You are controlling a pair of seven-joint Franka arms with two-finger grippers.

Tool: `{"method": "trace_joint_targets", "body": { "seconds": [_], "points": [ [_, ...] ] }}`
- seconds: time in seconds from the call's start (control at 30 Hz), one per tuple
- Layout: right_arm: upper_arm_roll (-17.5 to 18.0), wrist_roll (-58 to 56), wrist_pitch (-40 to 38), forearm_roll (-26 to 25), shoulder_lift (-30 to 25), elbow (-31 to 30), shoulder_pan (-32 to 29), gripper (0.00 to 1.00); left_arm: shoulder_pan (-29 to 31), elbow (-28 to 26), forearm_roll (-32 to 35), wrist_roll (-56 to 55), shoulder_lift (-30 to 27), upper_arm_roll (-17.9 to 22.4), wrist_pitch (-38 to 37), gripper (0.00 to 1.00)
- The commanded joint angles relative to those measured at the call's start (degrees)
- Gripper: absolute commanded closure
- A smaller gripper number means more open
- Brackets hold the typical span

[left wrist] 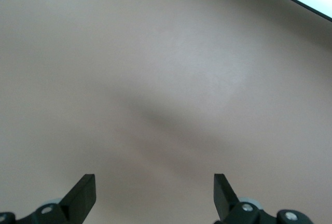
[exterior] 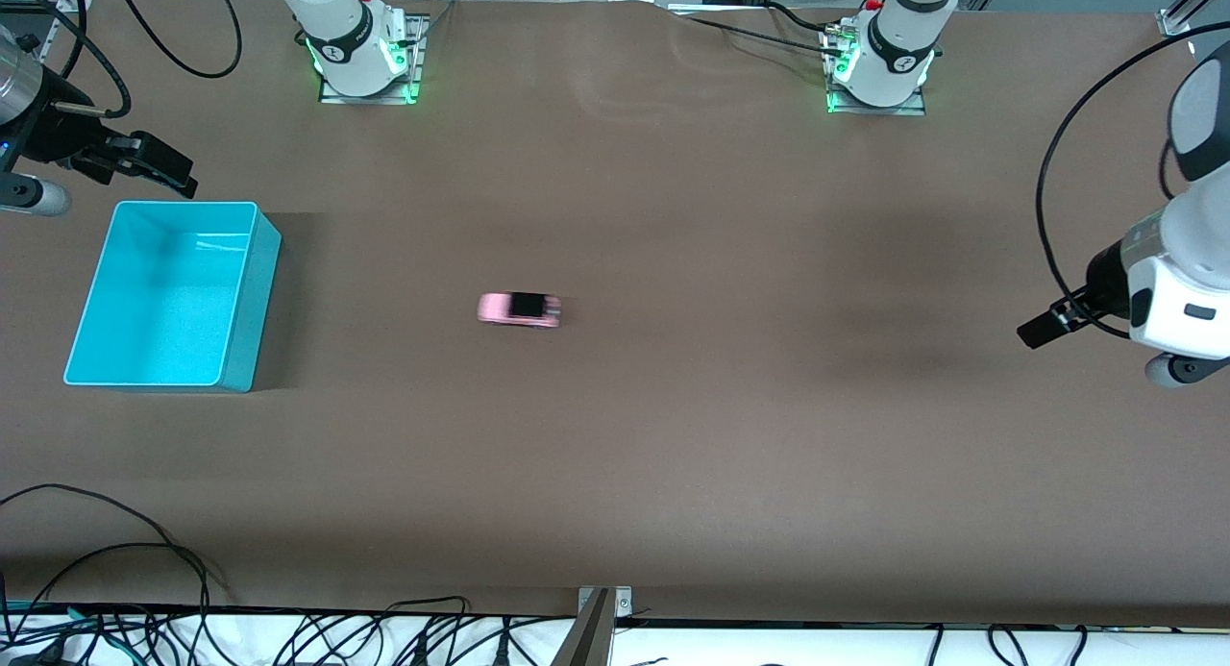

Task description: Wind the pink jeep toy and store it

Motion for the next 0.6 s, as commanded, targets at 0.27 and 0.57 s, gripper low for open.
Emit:
{"method": "trace_joint_targets", "body": {
  "seconds": [0.27,0.57],
  "points": [
    [0.3,-0.2,-0.6,-0.4,-1.0,-0.1,-0.3,0.0,1.8,2.9,-2.4,22.6,0.7,-0.5,-1.5,0.0],
    [0.1,-0.2,-0.5,-0.4,-1.0,0.3,-0.3,0.0,2.1,2.8,-3.3,30.1,-1.5,0.3,-1.3,0.0]
  ]
}}
